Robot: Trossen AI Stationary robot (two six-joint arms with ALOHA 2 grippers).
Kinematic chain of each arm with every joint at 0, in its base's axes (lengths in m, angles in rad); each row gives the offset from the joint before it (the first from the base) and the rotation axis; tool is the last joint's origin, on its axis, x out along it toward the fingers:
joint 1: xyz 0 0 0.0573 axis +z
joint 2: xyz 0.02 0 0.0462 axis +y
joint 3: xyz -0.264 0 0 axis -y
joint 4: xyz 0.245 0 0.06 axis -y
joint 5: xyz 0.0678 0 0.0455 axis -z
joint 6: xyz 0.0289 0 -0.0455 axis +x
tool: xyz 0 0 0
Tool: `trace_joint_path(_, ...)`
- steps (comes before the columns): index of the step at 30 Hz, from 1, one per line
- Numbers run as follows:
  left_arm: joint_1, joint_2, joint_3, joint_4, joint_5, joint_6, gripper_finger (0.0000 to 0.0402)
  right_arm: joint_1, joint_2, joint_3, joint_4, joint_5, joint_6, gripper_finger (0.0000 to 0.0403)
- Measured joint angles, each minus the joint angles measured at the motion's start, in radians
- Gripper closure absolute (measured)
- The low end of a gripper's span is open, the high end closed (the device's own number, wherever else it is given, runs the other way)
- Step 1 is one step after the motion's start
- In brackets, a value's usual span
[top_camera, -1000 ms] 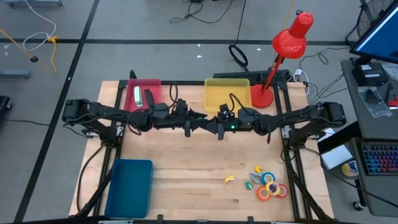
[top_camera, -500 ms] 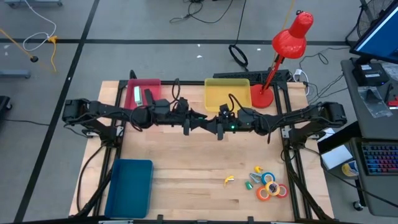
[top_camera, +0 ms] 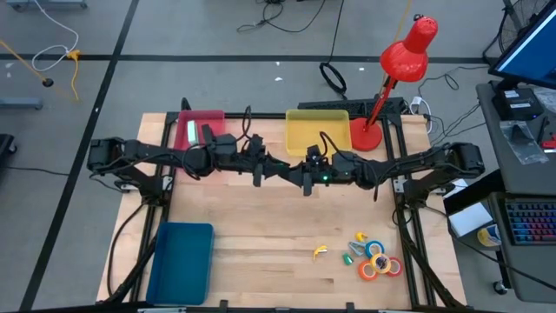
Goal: Pick and place Stapler, Stapler remover, tape
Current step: Put the top green stapler into the red bin
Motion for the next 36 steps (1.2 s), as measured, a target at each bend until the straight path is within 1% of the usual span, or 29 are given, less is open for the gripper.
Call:
trace_joint_path(5, 0.009, 0.000, 0.000, 0.000, 0.015, 0.003, 0.0341, -0.001, 0.000, 0.001, -0.002, 0.000, 0.014, 0.0322)
trace_joint_path(9, 0.025, -0.003, -0.001, -0.003, 0.025, 0.028, 0.0341, -0.003, 0.000, 0.001, -0.002, -0.047, 0.006, 0.0296)
trace_joint_path(13, 0.055, -0.027, -0.002, -0.032, 0.026, 0.046, 0.0341, -0.004, -0.002, 0.002, -0.030, -0.069, 0.007, 0.0276)
trace_joint_path(17, 0.083, -0.076, -0.002, -0.133, -0.001, 0.089, 0.0341, 0.000, -0.002, 0.002, -0.105, -0.087, 0.010, 0.0260)
trace_joint_path(19, 0.096, -0.117, -0.002, -0.245, -0.026, 0.114, 0.0341, 0.000, -0.002, 0.002, -0.135, -0.084, 0.024, 0.0253)
trace_joint_path(21, 0.105, -0.154, -0.002, -0.359, -0.102, 0.143, 0.0341, -0.002, -0.002, 0.002, -0.175, -0.082, 0.033, 0.0247)
trace_joint_path(25, 0.123, -0.245, -0.002, -0.700, -0.356, 0.162, 0.0341, 0.000, -0.001, 0.002, -0.196, -0.087, 0.033, 0.0241)
trace_joint_path(28, 0.146, -0.297, -0.002, -0.993, -0.576, 0.090, 0.0341, 0.001, -0.001, 0.002, -0.196, -0.086, 0.032, 0.0242)
trace_joint_path(30, 0.170, -0.311, -0.002, -1.156, -0.681, 0.017, 0.0341, 0.001, -0.001, 0.001, -0.195, -0.085, 0.032, 0.0244)
trace_joint_path(31, 0.186, -0.312, -0.002, -1.243, -0.709, -0.018, 0.0341, 0.001, -0.001, 0.001, -0.195, -0.085, 0.031, 0.0245)
trace_joint_path(33, 0.219, -0.313, -0.003, -1.399, -0.732, -0.079, 0.0341, 0.001, -0.001, 0.001, -0.195, -0.084, 0.030, 0.0244)
trace_joint_path(36, 0.265, -0.297, -0.004, -1.515, -0.742, -0.110, 0.0341, 0.001, -0.001, 0.001, -0.195, -0.082, 0.030, 0.0242)
